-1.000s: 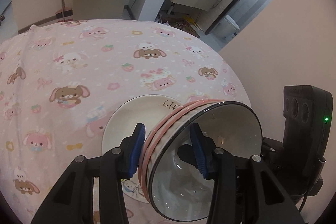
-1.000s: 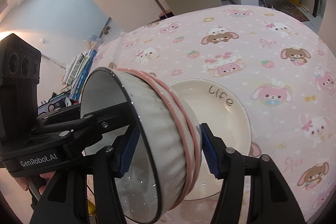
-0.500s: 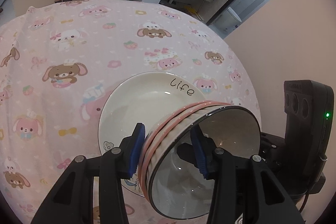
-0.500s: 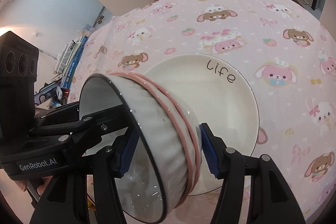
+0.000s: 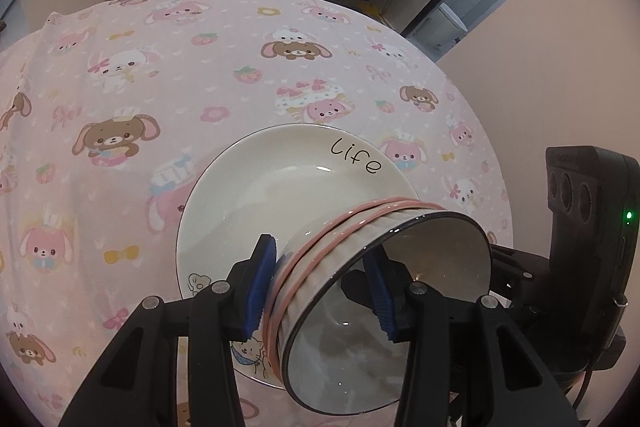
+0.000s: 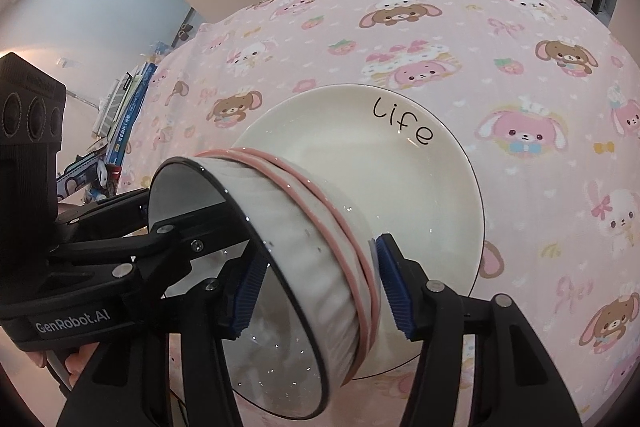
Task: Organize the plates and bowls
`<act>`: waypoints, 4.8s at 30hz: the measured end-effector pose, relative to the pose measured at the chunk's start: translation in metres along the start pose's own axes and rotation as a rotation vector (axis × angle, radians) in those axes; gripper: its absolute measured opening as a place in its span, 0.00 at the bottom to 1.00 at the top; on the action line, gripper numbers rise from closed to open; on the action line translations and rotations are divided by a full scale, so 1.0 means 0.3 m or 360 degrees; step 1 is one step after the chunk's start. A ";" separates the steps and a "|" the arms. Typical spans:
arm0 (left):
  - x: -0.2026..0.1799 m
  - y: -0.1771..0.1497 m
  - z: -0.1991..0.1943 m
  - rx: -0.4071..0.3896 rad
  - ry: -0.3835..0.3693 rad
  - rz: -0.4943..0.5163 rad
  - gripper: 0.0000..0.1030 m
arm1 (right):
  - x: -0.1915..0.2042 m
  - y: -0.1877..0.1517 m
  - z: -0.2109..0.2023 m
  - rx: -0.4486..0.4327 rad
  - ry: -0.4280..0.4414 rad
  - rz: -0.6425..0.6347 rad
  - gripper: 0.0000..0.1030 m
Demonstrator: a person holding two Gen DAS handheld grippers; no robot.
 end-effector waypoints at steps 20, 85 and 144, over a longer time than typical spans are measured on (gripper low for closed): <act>0.048 0.031 0.036 -0.0024 0.0013 -0.0030 0.45 | -0.013 0.020 0.055 0.0061 0.0031 -0.0001 0.53; -0.113 -0.249 -0.622 -0.1568 0.0186 0.0373 1.00 | 0.179 -0.207 -0.504 -0.1268 -0.0219 -0.0499 1.00; 0.112 -0.702 -0.282 -0.1707 0.0750 0.0055 1.00 | 0.145 -0.533 -0.243 -0.1746 -0.0683 -0.0482 1.00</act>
Point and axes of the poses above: each gripper's, at about its wrist camera, not at the fingertips, and z roughly the way its jaws point, x to its left, y to its top, the point moved 1 cm from there along z, roughly the way its jaws point, and after that the axes turned 4 degrees about y, right-handed, at the moved point
